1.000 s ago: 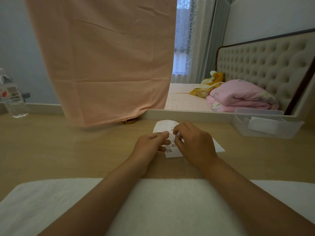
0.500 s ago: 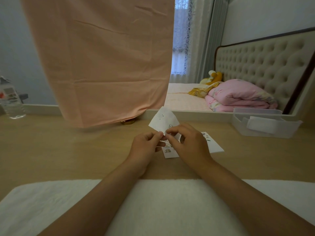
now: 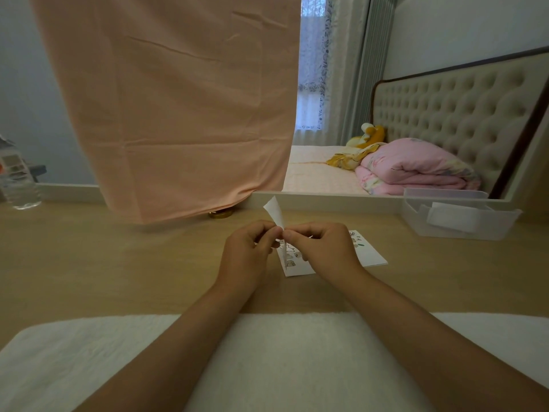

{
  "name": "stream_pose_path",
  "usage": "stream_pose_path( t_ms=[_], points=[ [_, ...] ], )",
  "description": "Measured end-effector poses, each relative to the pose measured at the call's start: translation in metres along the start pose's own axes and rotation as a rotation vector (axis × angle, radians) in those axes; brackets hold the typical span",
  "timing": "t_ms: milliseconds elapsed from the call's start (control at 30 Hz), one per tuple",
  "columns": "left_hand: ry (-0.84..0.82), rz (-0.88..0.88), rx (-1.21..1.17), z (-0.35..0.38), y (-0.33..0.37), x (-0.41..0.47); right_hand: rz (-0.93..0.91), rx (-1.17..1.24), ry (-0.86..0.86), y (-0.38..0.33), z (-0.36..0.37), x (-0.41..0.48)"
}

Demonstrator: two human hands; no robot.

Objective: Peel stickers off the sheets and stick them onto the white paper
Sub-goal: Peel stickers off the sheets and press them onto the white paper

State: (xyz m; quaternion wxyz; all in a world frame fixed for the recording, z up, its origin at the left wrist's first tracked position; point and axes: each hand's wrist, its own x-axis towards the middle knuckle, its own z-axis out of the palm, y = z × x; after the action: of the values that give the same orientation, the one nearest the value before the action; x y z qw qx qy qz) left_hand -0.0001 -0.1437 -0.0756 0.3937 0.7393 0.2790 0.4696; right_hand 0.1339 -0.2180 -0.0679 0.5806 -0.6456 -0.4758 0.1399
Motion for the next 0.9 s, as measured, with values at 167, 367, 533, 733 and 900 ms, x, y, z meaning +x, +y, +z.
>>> stream_pose_path(
  t_ms=[167,367,533,733,900],
  points=[
    [0.009,0.125,0.095,-0.001,0.003,-0.002,0.054,0.043,0.049,-0.007,-0.002,-0.002],
    [0.068,0.164,0.143,0.0,0.009,-0.005,0.108,0.05,0.064,-0.011,0.002,-0.004],
    [0.081,0.134,0.144,0.0,0.008,-0.003,0.112,0.048,0.079,-0.014,0.003,-0.004],
    [0.07,0.037,0.027,0.002,0.007,-0.004,0.031,0.049,0.067,-0.015,0.004,-0.006],
    [0.05,0.033,0.038,0.0,0.004,-0.002,0.041,-0.006,0.065,-0.013,0.001,-0.005]
  ],
)
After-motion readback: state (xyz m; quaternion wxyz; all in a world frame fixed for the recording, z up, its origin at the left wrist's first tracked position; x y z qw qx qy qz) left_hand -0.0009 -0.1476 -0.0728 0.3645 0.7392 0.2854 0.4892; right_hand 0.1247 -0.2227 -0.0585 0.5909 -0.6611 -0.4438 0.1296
